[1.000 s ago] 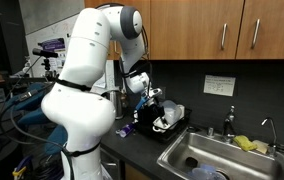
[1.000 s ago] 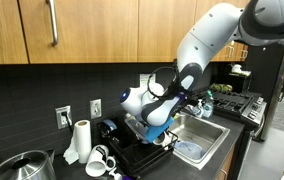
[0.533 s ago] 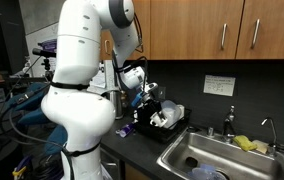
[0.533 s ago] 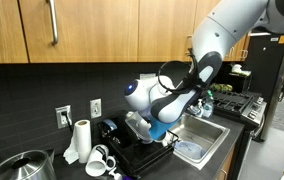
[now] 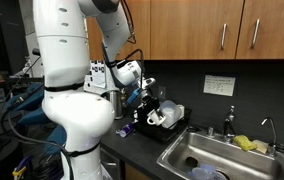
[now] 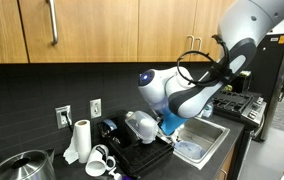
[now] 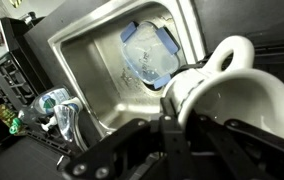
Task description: Put the mug on the counter
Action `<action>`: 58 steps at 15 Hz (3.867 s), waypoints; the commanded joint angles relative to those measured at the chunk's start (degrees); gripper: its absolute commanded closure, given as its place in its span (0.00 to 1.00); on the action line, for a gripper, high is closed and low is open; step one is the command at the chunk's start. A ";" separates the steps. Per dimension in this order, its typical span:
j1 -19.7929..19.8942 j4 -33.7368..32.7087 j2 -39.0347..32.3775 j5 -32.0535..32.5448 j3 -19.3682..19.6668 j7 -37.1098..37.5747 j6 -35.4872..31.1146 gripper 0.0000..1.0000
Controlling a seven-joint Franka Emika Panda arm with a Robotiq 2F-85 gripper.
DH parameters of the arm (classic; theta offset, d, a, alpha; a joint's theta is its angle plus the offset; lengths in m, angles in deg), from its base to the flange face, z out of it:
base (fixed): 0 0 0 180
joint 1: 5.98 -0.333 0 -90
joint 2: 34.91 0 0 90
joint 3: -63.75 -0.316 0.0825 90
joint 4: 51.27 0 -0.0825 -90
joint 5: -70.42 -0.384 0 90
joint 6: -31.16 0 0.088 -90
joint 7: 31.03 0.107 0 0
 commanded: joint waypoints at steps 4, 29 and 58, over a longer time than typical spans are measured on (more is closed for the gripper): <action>3.61 10.21 10.71 -11.30 0.81 -21.17 -17.52 0.97; 3.25 13.24 0.84 -62.22 4.75 -72.12 -24.80 0.97; 7.22 5.67 -5.04 -49.98 3.42 -59.44 -22.87 0.00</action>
